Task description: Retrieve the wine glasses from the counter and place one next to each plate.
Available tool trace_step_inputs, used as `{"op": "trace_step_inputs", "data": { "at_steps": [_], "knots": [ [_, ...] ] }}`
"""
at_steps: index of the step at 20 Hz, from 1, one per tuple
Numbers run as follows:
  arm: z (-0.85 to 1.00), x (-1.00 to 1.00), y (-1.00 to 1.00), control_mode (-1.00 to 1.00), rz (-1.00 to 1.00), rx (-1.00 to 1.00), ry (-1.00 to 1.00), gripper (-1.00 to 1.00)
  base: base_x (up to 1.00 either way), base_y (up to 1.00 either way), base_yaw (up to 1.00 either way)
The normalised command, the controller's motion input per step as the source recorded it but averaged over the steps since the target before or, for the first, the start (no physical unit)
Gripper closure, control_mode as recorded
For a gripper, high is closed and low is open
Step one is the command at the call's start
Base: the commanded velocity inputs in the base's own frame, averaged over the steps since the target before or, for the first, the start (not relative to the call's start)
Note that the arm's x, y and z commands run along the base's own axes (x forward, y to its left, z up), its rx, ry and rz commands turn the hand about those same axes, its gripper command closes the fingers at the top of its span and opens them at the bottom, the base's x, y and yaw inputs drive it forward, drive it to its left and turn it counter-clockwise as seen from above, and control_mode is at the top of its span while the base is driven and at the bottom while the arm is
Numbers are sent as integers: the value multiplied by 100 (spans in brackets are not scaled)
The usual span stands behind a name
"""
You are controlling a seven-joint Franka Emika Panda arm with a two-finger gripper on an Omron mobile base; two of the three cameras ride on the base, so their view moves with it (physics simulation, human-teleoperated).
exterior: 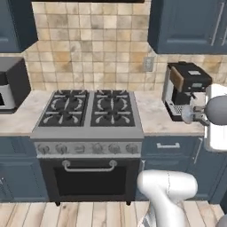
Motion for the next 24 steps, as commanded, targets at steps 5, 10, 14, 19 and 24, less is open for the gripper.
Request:
{"op": "trace_step_inputs", "data": {
  "at_steps": [5, 10, 14, 19, 24],
  "knots": [
    [0, 0, 0, 100, 0, 0, 0, 100, 0, 0, 100],
    [0, 0, 0, 100, 0, 0, 0, 100, 0, 0, 100],
    [0, 0, 0, 100, 0, 0, 0, 100, 0, 0, 100],
    [0, 0, 0, 100, 0, 0, 0, 100, 0, 0, 100],
    [0, 0, 0, 100, 0, 0, 0, 100, 59, -19, 79]
  ]
}}
